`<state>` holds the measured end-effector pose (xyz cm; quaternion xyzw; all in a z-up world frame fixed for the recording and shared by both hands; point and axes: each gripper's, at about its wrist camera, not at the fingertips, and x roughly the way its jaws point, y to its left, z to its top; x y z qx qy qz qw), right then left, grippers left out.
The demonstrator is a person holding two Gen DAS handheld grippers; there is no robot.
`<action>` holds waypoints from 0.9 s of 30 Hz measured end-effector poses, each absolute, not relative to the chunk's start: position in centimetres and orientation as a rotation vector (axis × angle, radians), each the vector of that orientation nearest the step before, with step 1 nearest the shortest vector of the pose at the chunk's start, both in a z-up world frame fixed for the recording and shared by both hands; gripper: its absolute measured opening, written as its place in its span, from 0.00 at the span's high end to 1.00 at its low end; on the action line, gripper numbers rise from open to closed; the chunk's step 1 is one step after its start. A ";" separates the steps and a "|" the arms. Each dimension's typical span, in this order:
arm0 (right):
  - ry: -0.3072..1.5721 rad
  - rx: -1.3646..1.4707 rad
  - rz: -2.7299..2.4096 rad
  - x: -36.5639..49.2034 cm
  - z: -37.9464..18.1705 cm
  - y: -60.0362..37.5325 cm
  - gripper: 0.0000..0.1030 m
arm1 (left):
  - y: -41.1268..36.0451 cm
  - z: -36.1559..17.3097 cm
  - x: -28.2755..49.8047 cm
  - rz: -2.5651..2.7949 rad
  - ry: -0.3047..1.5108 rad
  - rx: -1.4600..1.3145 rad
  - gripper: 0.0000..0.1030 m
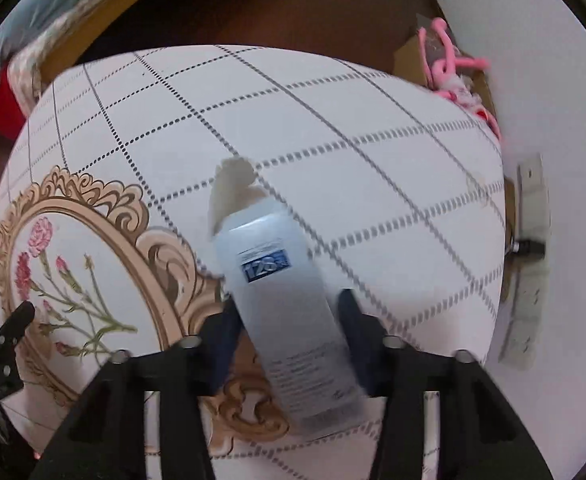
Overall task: Collect trash
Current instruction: 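Grasp the clear plastic cup with the left tool while the right tool grasps the white carton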
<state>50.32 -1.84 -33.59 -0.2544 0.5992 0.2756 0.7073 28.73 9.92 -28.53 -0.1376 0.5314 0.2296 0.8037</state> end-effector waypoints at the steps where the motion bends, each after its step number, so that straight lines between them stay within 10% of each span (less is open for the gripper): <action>1: 1.354 -0.513 0.580 50.2 -33.5 -3.2 0.61 | 8.9 -28.1 28.9 0.452 1.125 -0.287 0.01; 11: 1.370 -0.131 0.350 46.2 -32.6 -17.4 0.62 | -0.9 -29.9 35.7 0.093 1.153 -0.067 0.04; 15: 1.362 -0.069 0.322 44.9 -32.6 -19.8 0.62 | -2.4 -30.7 37.2 0.087 1.169 -0.002 0.63; 27: 1.283 -0.040 0.413 41.3 -28.3 -17.1 0.62 | 1.6 -22.2 30.7 0.265 0.998 -0.068 0.64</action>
